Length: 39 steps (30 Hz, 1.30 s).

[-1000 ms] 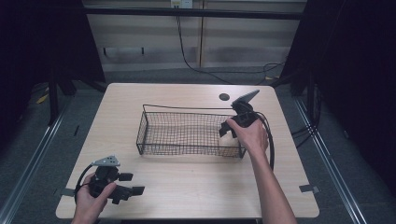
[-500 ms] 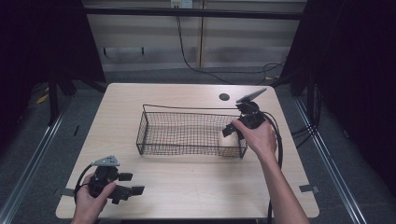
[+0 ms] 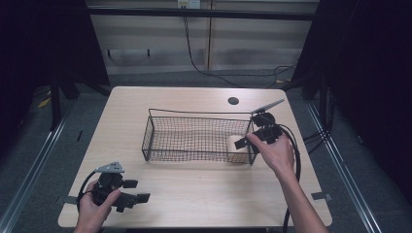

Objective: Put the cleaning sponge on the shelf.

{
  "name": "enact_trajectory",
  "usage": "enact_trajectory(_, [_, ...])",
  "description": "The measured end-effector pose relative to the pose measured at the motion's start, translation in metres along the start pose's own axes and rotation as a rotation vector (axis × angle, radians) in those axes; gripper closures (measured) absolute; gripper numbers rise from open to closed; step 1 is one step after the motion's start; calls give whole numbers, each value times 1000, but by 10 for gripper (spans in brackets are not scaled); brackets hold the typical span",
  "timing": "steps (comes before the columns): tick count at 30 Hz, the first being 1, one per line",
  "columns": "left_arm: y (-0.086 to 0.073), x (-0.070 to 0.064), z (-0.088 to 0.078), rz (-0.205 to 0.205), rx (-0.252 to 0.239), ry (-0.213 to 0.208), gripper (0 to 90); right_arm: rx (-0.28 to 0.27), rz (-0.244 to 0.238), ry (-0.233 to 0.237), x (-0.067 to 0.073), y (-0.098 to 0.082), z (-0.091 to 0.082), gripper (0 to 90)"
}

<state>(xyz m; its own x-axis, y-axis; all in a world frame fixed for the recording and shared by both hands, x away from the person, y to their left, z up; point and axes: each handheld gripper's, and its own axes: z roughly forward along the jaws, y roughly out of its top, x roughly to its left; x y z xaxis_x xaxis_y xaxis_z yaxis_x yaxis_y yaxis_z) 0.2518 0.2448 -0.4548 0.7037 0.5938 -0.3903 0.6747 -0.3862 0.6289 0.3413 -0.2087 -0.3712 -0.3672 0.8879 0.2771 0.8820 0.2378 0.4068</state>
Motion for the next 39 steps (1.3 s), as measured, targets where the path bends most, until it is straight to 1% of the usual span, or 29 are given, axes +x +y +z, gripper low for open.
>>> enact_trajectory(1, [0, 0, 0, 0, 0, 1, 185, -9, 6, -1, 1, -2, -2, 242])
enact_trajectory(2, [0, 0, 0, 0, 0, 1, 185, -16, -3, -3, 2, -4, -4, 241])
enact_trajectory(3, [0, 0, 0, -1, 0, 0, 185, -35, -12, 7, 3, -6, -5, 241])
enact_trajectory(4, [0, 0, 0, -3, 0, -1, 185, -40, -9, 17, 4, -8, -6, 241])
enact_trajectory(5, [0, 1, 0, 0, 0, -1, 185, -41, -15, 14, 4, -10, -7, 243])
enact_trajectory(8, [0, 1, -1, -1, -4, 2, 185, -54, -28, 8, 5, -16, -6, 245])
enact_trajectory(10, [0, 1, -1, -3, -4, 0, 185, -75, -31, 11, 5, -25, -4, 250])
enact_trajectory(11, [0, 1, -1, -4, -5, 0, 185, -80, -26, 27, 4, -29, -3, 251])
enact_trajectory(12, [0, 1, -1, -2, -4, 4, 186, -75, -26, 31, 4, -32, -2, 252])
enact_trajectory(13, [0, 1, 0, -4, -7, 5, 185, -71, -24, 29, 4, -35, -1, 252])
enact_trajectory(14, [0, 1, 0, 1, -2, 5, 185, -75, -24, 29, 4, -38, -1, 252])
enact_trajectory(16, [0, 1, 1, -5, -5, 5, 185, -85, -22, 31, 4, -45, -2, 255])
enact_trajectory(17, [0, 1, 1, -1, 0, 6, 185, -89, -27, 17, 5, -47, -2, 256])
enact_trajectory(18, [0, 1, 1, -1, 1, 7, 185, -102, -27, 19, 5, -51, -3, 259])
enact_trajectory(19, [0, 1, 1, -1, 1, 7, 185, -102, -27, 19, 5, -51, -3, 259])
enact_trajectory(20, [0, 1, 0, -2, -1, 7, 185, -114, -24, 31, 5, -58, -2, 273])
enact_trajectory(21, [0, 1, -1, 1, -1, 7, 185, -115, -30, 21, 5, -61, -1, 273])
enact_trajectory(22, [0, 1, 0, -6, -9, 6, 185, -116, -27, 27, 5, -65, 0, 273])
enact_trajectory(23, [0, 1, -1, -4, -4, 7, 185, -116, -25, 36, 4, -69, 2, 272])
enact_trajectory(24, [0, 1, -1, -4, -4, 7, 185, -116, -25, 36, 4, -69, 2, 272])
enact_trajectory(28, [0, 1, 0, -7, -2, 12, 185, -116, -21, 33, 1, -85, 7, 266])
enact_trajectory(29, [0, 1, 0, -5, -2, 10, 185, -124, -19, 31, 0, -94, 8, 264])
enact_trajectory(30, [0, 1, 0, -5, -2, 10, 185, -124, -19, 31, 0, -94, 8, 264])
enact_trajectory(31, [0, 1, 0, -2, -5, 10, 185, -137, -30, 36, -1, -100, 10, 255])
enact_trajectory(32, [0, 1, 0, -2, -5, 10, 185, -137, -30, 36, -1, -100, 10, 255])
enact_trajectory(33, [0, 1, 0, -1, 2, 13, 185, -147, -29, 41, -1, -107, 12, 246])
enact_trajectory(36, [0, 1, 0, -4, 1, 15, 185, -162, -17, 55, -2, -113, 14, 243])
enact_trajectory(37, [0, 1, 0, -5, -1, 15, 185, -192, 6, 69, -4, -121, 18, 246])
enact_trajectory(39, [0, 1, 1, -2, 1, 12, 185, -175, 3, 60, -5, -124, 21, 243])
